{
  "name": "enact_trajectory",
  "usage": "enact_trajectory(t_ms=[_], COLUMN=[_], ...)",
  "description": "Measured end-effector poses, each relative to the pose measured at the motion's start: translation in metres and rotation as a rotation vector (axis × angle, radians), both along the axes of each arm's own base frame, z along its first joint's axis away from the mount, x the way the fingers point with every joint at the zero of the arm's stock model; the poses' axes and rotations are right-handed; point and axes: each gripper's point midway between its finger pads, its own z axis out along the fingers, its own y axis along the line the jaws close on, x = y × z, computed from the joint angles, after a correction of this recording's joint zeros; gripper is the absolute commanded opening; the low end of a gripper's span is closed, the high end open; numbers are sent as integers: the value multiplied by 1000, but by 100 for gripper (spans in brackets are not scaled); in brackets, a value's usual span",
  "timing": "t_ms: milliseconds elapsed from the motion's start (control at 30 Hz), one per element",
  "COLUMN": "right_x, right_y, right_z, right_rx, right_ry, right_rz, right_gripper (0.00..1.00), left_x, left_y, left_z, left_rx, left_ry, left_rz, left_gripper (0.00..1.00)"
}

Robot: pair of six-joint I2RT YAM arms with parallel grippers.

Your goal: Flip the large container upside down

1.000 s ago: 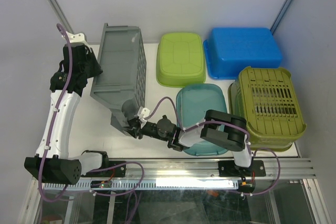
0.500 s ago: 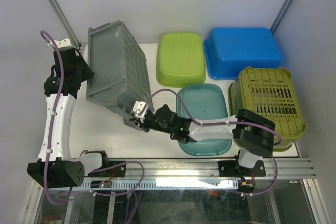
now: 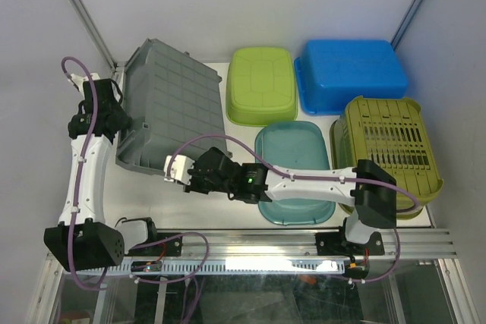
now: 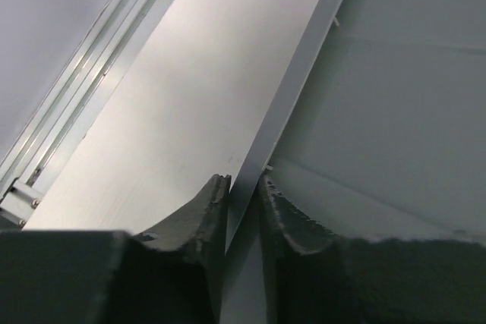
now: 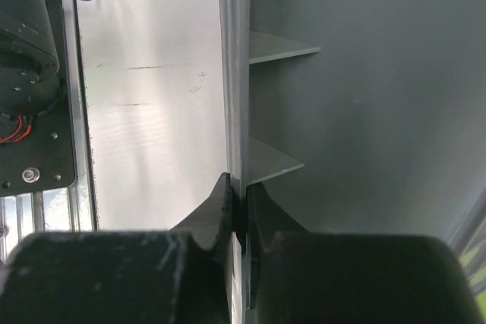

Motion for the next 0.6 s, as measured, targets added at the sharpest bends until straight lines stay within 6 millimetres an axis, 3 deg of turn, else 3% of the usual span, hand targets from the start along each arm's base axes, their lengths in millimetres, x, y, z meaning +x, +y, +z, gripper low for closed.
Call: enact_trajectory(t_ms=[67, 100, 133, 200, 333, 600], right_x=[-1, -1, -1, -1, 0, 0], right_y=[1, 2, 1, 4, 19, 43], right_z=[-3, -5, -10, -20, -21, -31], right_rx=[-28, -37, -55, -79, -64, -55], right_ry=[-10, -13, -16, -16, -14, -14], right_rz=[9, 13, 17, 25, 36, 78], right_gripper=[0, 0, 0, 0, 0, 0], left_x=[-3, -3, -3, -4, -4, -2], left_y=[3, 5, 8, 8, 5, 4], left_z=[-4, -4, -3, 2, 22, 105], left_rx=[6, 10, 18, 6, -3, 12], left_ry=[21, 22, 19, 6, -22, -204], left_rz=[16, 24, 35, 49, 39, 33], left_gripper=[81, 94, 98, 99, 99, 99])
